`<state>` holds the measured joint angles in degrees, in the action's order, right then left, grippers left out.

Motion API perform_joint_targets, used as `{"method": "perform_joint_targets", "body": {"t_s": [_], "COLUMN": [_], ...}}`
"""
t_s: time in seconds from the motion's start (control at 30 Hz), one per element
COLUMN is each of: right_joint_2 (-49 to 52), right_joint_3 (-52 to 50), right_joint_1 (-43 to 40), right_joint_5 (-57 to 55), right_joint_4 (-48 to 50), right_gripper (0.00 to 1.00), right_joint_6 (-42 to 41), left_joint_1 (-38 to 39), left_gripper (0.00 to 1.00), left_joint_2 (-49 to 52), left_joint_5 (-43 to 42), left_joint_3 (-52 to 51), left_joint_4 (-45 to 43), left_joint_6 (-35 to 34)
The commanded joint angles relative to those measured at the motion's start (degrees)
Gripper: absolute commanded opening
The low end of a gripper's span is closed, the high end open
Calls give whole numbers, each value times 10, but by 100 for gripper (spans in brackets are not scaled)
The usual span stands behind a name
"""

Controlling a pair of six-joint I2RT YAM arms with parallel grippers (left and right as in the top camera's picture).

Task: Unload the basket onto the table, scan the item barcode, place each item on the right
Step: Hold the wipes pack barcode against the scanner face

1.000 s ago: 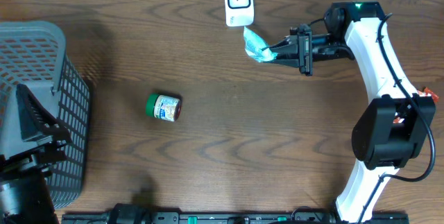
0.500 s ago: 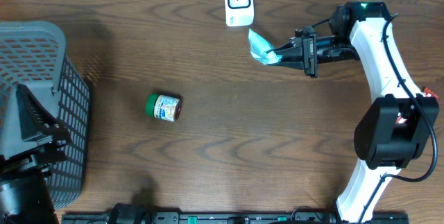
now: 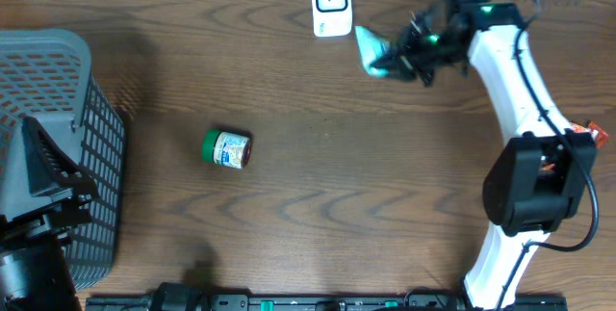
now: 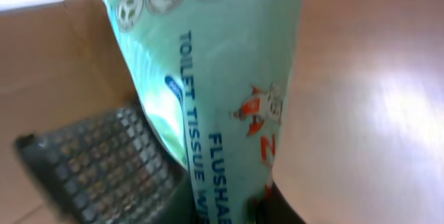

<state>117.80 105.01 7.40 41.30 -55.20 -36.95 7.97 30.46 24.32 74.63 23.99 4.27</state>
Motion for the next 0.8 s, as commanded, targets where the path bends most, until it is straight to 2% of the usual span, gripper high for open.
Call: {"method": "perform_joint_targets", "body": {"t_s": [0.0, 0.2, 0.77], "right_joint_2": [0, 6, 116], "right_joint_3": [3, 3, 3], "right_joint_1": [33, 60, 100], "right_joint_5": [-108, -228, -250], "right_joint_4": [67, 183, 402], "right_gripper": [2, 2, 2], "right_joint_6": [-45, -82, -163], "left_joint_1": [-3, -3, -3], "left_gripper": [84, 85, 84], "left_joint_2": [-6, -6, -6], "left_joint_5": [3, 3, 3], "left_joint_3": [-1, -1, -22], "left_joint_4": [-4, -5, -19], "left_joint_6": [-5, -5, -5]}}
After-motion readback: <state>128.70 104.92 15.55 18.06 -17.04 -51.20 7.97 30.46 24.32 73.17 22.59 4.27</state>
